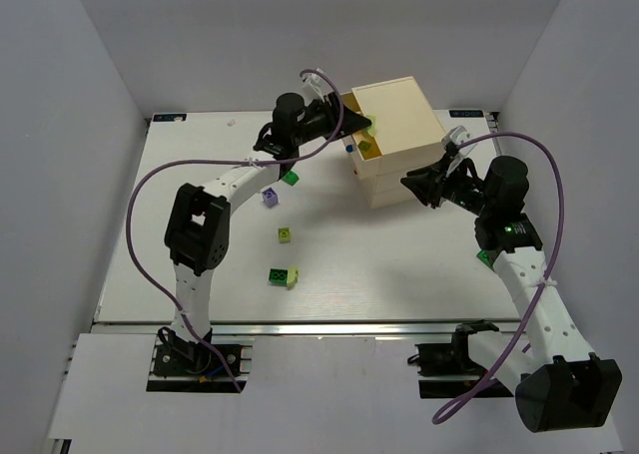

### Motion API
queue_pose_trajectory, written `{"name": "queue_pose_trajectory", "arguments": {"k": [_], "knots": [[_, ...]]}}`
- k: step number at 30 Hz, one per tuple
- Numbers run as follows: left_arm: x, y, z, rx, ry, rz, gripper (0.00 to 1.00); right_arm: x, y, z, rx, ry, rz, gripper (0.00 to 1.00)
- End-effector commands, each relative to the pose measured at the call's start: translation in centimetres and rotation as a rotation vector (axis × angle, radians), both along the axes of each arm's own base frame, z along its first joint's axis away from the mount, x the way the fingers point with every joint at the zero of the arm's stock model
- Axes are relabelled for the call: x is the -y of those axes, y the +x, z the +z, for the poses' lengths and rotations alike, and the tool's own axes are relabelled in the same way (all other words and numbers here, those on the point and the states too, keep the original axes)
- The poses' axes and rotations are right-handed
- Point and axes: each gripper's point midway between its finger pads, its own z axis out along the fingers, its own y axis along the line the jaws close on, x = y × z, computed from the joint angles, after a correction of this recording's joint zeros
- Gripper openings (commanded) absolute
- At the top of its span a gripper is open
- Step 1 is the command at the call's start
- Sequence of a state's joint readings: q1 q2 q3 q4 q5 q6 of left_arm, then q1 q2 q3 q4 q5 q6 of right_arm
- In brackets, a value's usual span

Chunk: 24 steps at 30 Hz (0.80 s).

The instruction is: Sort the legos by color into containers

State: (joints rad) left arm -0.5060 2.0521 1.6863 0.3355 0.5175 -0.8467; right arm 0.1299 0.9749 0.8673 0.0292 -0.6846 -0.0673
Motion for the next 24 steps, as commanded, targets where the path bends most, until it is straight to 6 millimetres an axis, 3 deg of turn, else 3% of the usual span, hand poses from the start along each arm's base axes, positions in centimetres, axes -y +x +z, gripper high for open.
{"name": "queue_pose_trajectory", "arguments": {"k": [1, 2, 3, 8, 10, 15, 16, 20, 23, 24], "knots": [[0.6, -0.6, 3.4, 0.057, -0.025, -0.01, 0.42, 0.0, -0.3, 1.1, 0.055, 0.012, 0.014, 0.32], [0.6, -0.6, 3.6, 0.061, -0.025, -0.01, 0.48, 0.0, -0.3, 1.0, 0.052, 0.01, 0.015, 0.36], [0.6, -0.5, 3.9, 0.067, -0.024, -0.011, 0.49, 0.0, -0.3, 1.0, 0.052, 0.011, 0.017, 0.44], [0.5, -0.9, 6.1, 0.102, -0.034, -0.018, 0.55, -0.1, -0.4, 0.7, 0.048, 0.009, 0.032, 0.6], [0.3, -1.1, 7.1, 0.122, -0.035, -0.018, 0.56, -0.2, -0.5, 0.7, 0.046, 0.01, 0.041, 0.61], [0.0, -1.7, 7.3, 0.13, -0.018, -0.023, 0.57, -0.2, -0.4, 0.5, 0.041, 0.01, 0.044, 0.63], [0.0, -1.8, 6.6, 0.117, -0.012, -0.022, 0.57, -0.1, -0.4, 0.4, 0.04, 0.01, 0.043, 0.63], [-1.6, -2.2, 8.1, 0.145, -0.02, -0.001, 0.56, -0.3, -0.5, 0.3, 0.039, 0.01, 0.057, 0.63], [-2.1, -2.8, 8.4, 0.162, 0.012, -0.001, 0.51, -0.3, -0.6, 0.1, 0.041, 0.005, 0.071, 0.63], [-2.6, -3.5, 9.7, 0.204, 0.019, 0.003, 0.47, -0.5, -0.8, 0.1, 0.043, 0.002, 0.086, 0.61]]}}
